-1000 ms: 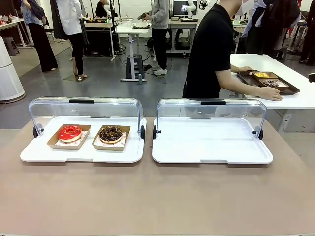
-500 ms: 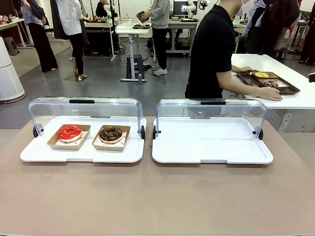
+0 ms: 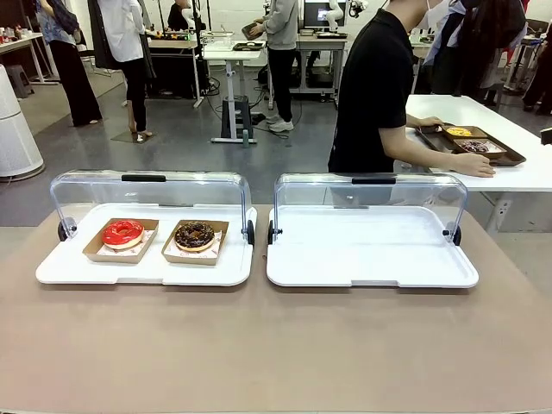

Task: Provide the desired donut to the person.
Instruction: Place the picked Paper togo box onto the Handle tray extended by the person.

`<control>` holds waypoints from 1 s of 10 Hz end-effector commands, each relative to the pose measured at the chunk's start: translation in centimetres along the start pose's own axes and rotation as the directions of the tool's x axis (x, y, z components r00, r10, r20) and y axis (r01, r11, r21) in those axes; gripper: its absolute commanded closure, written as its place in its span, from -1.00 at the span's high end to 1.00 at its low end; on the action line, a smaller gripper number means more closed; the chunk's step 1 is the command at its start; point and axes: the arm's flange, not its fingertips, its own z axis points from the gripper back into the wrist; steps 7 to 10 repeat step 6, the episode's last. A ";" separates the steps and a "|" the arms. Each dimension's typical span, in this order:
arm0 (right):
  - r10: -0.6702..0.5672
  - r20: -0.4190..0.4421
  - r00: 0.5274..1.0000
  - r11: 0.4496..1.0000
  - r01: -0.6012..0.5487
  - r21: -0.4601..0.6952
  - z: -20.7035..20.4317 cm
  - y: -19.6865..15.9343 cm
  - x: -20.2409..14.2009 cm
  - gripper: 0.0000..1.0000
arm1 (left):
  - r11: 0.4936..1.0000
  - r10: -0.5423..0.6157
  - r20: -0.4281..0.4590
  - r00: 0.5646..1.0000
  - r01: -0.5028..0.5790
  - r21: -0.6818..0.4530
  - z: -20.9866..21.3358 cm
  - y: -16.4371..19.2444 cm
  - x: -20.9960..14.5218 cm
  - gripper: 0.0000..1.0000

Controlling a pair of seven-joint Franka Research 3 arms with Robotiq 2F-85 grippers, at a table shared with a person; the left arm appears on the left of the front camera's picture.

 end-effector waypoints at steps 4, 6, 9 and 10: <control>0.011 0.018 1.000 1.000 -0.011 0.006 0.0 0.0 0.0 1.00 | 1.000 -0.014 0.021 1.000 0.015 -0.003 0.0 0.0 -0.1 1.00; 0.011 0.018 1.000 1.000 -0.011 0.006 0.0 0.0 0.0 1.00 | 1.000 -0.014 0.021 1.000 0.015 -0.003 0.0 0.0 -0.1 1.00; 0.011 0.018 1.000 1.000 -0.011 0.006 0.0 0.0 0.0 1.00 | 1.000 -0.014 0.021 1.000 0.015 -0.003 0.0 0.0 -0.1 1.00; 0.011 0.018 1.000 1.000 -0.011 0.006 0.0 0.0 0.0 1.00 | 1.000 -0.014 0.021 1.000 0.015 -0.003 0.0 0.0 -0.1 1.00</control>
